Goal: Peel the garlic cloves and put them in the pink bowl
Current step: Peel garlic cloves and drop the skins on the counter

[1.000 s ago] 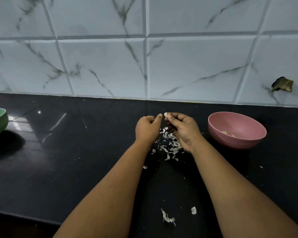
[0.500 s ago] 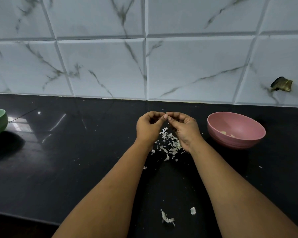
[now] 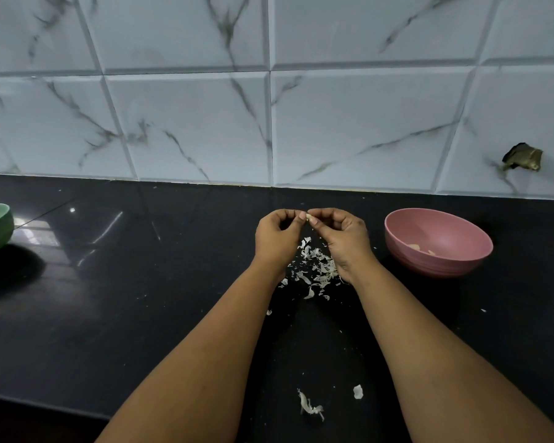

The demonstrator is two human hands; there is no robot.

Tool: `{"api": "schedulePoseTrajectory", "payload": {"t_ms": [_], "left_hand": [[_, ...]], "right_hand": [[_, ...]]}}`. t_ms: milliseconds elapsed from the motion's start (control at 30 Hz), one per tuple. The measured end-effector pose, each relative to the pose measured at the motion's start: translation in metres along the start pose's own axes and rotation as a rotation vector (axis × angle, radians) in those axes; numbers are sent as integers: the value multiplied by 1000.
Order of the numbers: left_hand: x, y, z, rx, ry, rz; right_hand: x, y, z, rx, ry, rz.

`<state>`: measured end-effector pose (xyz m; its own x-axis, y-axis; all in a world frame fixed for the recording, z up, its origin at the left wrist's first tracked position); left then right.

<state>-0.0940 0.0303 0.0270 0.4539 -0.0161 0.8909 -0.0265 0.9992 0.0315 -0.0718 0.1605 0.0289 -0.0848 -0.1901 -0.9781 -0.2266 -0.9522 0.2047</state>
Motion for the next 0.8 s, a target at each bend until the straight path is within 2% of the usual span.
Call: {"api": "schedulePoseTrajectory", "payload": {"t_ms": [133,333,533,667,800], "left_hand": [[1,0,1,-44,33,144],[2,4,-1,-99,36,237],[4,5,-2,-80,57,184],[5,4,-2,-82,88,228],[6,0,-2,-26,63,139]], "right_hand": [[-2,-2,0,31,-33,-69],[-2,1,1,26,-62,-149],[-3,-1,0,42,-59,-137],[-2,-1,1,59,-55,-152],[-3,0,0,54,-50,-115]]}}
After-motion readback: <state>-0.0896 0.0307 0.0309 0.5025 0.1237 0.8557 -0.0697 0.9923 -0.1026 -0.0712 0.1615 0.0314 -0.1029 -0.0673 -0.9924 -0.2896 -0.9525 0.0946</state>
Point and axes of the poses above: each hand's wrist, its own z-axis towards the middle knuckle, its own y-axis out of the palm, x = y × z, the point moved 5 cm from there along z, towards the middle knuckle, and after that the axes turned 14 degrees about y, right-handed, at the moved point
